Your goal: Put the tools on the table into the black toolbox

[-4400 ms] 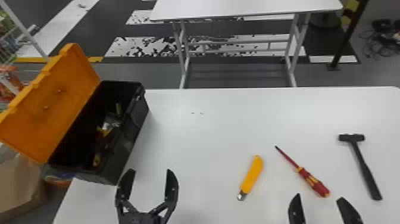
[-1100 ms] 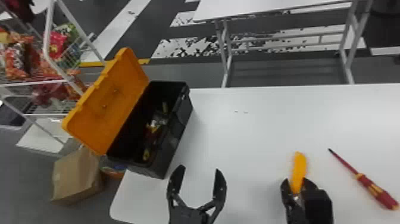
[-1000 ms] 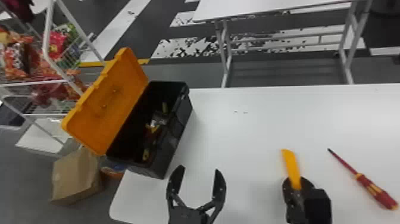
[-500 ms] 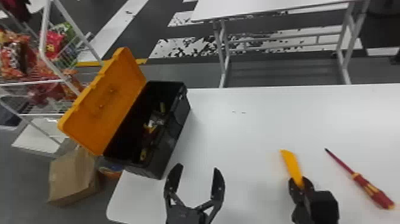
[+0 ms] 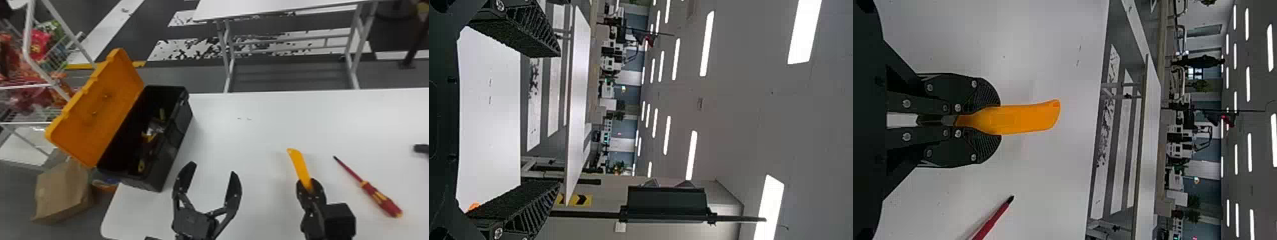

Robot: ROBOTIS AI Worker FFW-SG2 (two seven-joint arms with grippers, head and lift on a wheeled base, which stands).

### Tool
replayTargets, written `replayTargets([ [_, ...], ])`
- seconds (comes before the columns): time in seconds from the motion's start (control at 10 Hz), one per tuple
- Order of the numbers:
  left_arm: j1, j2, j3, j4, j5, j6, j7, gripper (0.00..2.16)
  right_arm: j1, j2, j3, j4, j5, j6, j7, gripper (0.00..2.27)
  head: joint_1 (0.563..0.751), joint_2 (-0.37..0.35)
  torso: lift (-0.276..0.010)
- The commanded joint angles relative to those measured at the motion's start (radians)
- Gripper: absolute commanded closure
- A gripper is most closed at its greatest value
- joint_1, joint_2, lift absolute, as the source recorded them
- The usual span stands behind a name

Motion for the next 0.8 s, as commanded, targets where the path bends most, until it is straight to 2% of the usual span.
replayTargets([
  [0.0, -0.001, 0.002, 0.0, -0.048, 0.019, 0.064, -0.039, 0.08, 0.026, 0.001, 0.019, -0.022, 0.042, -0.026, 0.002, 2.23, 0.695, 0.259, -0.075],
  [0.2, 0.002, 0.002, 0.009, -0.129, 0.094, 0.236, -0.124, 0.09, 0.054, -0.031, 0.055, -0.064, 0.063, -0.05, 0.002, 2.23, 0.695, 0.257, -0.075],
  [0.3, -0.001, 0.002, 0.013, -0.16, 0.117, 0.331, -0.146, 0.09, 0.06, -0.04, 0.074, -0.079, 0.098, -0.05, 0.002, 2.22, 0.695, 0.259, -0.075],
  [0.6, -0.02, -0.005, 0.035, -0.221, 0.23, 0.647, -0.221, 0.08, 0.077, -0.072, 0.121, -0.113, 0.143, -0.087, 0.002, 2.23, 0.695, 0.272, -0.075],
  [0.7, -0.027, -0.008, 0.044, -0.233, 0.252, 0.708, -0.236, 0.08, 0.078, -0.075, 0.131, -0.114, 0.151, -0.093, 0.002, 2.23, 0.695, 0.273, -0.075],
])
